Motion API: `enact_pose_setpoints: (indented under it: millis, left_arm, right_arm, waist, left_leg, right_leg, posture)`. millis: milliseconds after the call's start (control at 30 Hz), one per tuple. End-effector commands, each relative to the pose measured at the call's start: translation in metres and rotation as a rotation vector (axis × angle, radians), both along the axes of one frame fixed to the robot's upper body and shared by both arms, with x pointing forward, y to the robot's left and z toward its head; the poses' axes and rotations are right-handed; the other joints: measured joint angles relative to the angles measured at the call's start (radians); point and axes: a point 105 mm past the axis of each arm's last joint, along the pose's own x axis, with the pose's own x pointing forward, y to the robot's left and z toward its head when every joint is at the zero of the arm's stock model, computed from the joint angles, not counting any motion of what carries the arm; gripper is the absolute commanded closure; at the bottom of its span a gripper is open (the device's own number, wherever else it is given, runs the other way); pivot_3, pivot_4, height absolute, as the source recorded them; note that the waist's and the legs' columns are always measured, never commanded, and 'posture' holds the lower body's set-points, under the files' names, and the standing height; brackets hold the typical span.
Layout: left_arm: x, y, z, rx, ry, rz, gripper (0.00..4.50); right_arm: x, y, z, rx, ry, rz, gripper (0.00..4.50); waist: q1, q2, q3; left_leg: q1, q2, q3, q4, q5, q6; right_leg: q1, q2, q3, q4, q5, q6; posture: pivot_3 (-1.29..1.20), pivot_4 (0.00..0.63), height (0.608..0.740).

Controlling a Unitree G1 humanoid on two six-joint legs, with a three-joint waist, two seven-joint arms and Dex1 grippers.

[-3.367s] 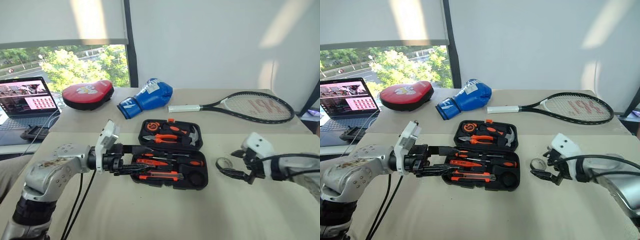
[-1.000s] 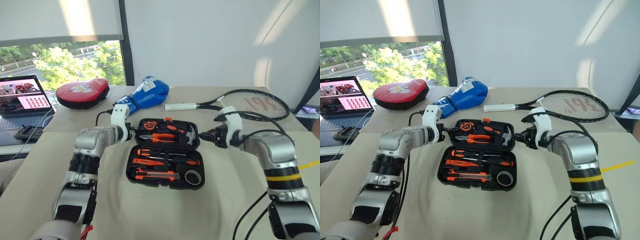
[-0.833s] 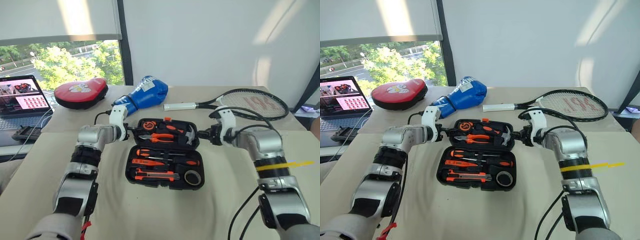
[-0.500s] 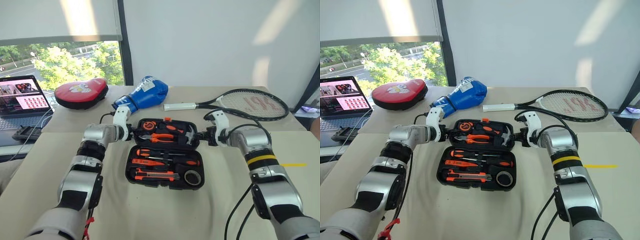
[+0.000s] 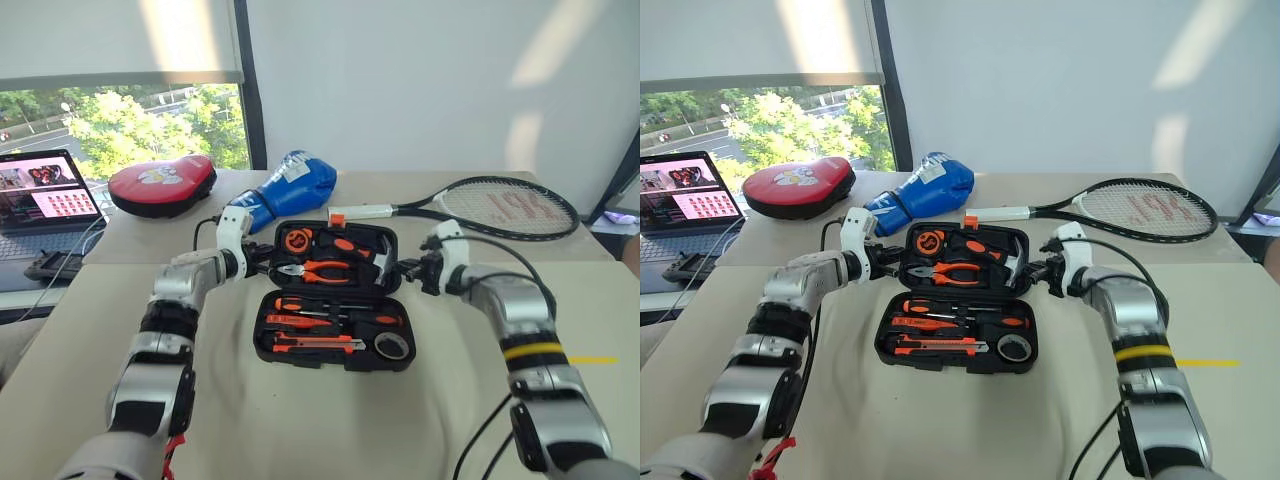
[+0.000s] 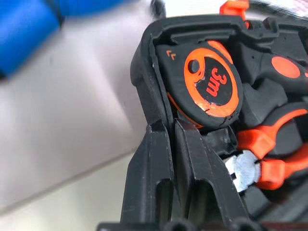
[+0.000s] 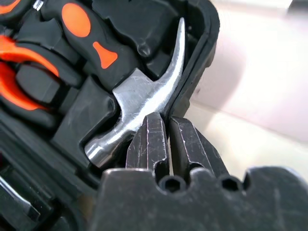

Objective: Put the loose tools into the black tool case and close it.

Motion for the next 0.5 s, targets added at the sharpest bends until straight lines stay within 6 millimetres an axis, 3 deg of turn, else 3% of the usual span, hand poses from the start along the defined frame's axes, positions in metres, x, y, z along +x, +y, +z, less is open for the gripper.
enact_pose_setpoints:
  millis: [33,133,200,300,433,500]
  left_arm:
    - [-0.030,-0.031,0.044,0.040,-0.304,-0.215,4.48]
    - [-0.056,-0.031,0.040,0.175,-0.481,-0.294,4.48]
    - [-0.070,-0.025,0.025,0.270,-0.527,-0.341,4.48]
    - [-0.085,-0.014,0.002,0.380,-0.556,-0.389,4.48]
    - [-0.092,0.002,-0.015,0.427,-0.510,-0.386,4.48]
    - [-0.098,0.015,-0.020,0.422,-0.466,-0.378,4.50]
  right_arm:
    - [-0.032,0.024,0.053,-0.046,-0.325,0.146,4.50]
    - [-0.054,0.023,0.043,-0.163,-0.399,0.166,4.50]
    - [-0.067,0.022,0.035,-0.218,-0.421,0.187,4.50]
    - [-0.089,0.022,0.022,-0.265,-0.415,0.228,4.50]
    - [-0.111,0.014,0.009,-0.333,-0.377,0.247,4.50]
    - [-0.122,0.007,0.004,-0.387,-0.347,0.250,3.69]
  waist:
    - [-0.001,0.000,0.000]
    - [0.000,0.000,0.000]
    - [0.001,0.001,0.000]
    - [0.003,0.001,0.000]
    - [0.010,0.001,0.000]
    - [0.014,0.001,0.000]
  left_leg:
    - [-0.001,0.000,0.000,0.000,0.000,0.000]
    - [-0.001,0.000,0.000,0.000,0.000,0.000]
    - [-0.001,0.000,0.000,0.000,0.000,0.000]
    - [0.001,0.001,0.000,0.001,0.000,0.000]
    - [0.009,0.002,0.000,0.001,0.000,0.000]
    - [0.017,0.003,0.000,0.000,-0.001,0.002]
  right_leg:
    - [-0.001,0.000,0.000,0.000,0.000,0.000]
    - [-0.001,0.001,-0.002,-0.001,0.000,0.000]
    - [0.000,0.001,-0.003,-0.003,0.000,0.000]
    - [0.003,0.000,-0.003,-0.004,0.000,0.000]
    - [0.012,0.000,-0.002,-0.006,0.000,0.000]
    - [0.021,0.000,-0.002,-0.007,-0.001,-0.001]
  posture:
    - [0.00,0.150,0.740]
    - [0.00,0.150,0.740]
    - [0.00,0.150,0.740]
    - [0.00,0.150,0.740]
    - [0.00,0.150,0.740]
    - [0.00,0.150,0.740]
